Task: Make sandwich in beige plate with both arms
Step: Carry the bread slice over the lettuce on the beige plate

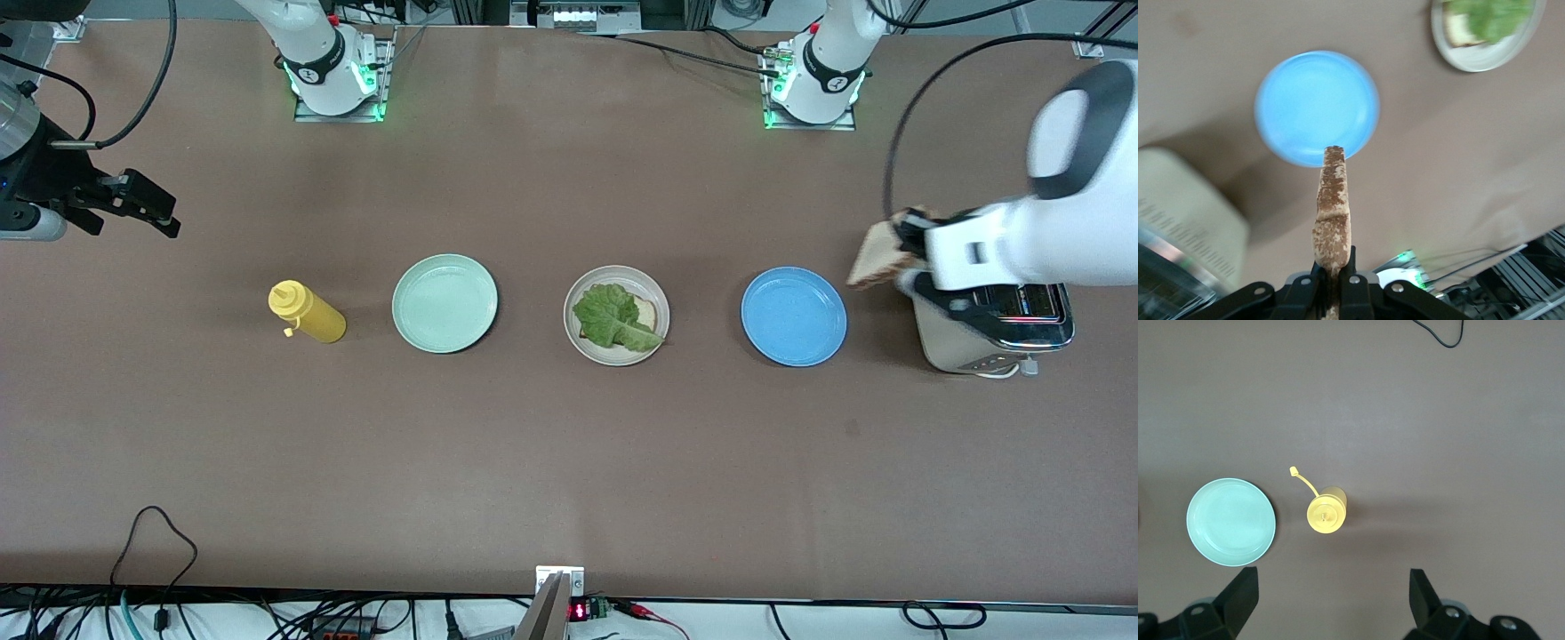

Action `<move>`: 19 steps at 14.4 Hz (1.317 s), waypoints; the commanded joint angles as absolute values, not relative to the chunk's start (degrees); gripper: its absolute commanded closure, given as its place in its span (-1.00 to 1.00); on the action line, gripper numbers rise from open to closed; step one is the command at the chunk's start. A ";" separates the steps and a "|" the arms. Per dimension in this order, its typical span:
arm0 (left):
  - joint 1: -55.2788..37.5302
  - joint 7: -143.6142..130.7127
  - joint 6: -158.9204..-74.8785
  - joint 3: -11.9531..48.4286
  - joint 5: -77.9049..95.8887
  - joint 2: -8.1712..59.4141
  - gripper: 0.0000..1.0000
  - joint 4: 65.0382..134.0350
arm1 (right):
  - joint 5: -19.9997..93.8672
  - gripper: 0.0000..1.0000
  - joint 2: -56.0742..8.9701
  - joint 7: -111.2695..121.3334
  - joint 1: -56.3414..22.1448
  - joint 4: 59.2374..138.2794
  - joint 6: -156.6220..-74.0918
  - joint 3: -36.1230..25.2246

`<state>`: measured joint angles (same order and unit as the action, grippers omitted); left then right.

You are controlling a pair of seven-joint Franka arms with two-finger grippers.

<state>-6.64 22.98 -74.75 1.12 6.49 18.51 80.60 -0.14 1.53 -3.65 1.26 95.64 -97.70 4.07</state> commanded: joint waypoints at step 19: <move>-13.71 38.10 -114.52 5.98 67.29 37.08 0.95 98.77 | -0.09 -1.00 3.08 -3.96 -0.88 95.98 -97.30 3.87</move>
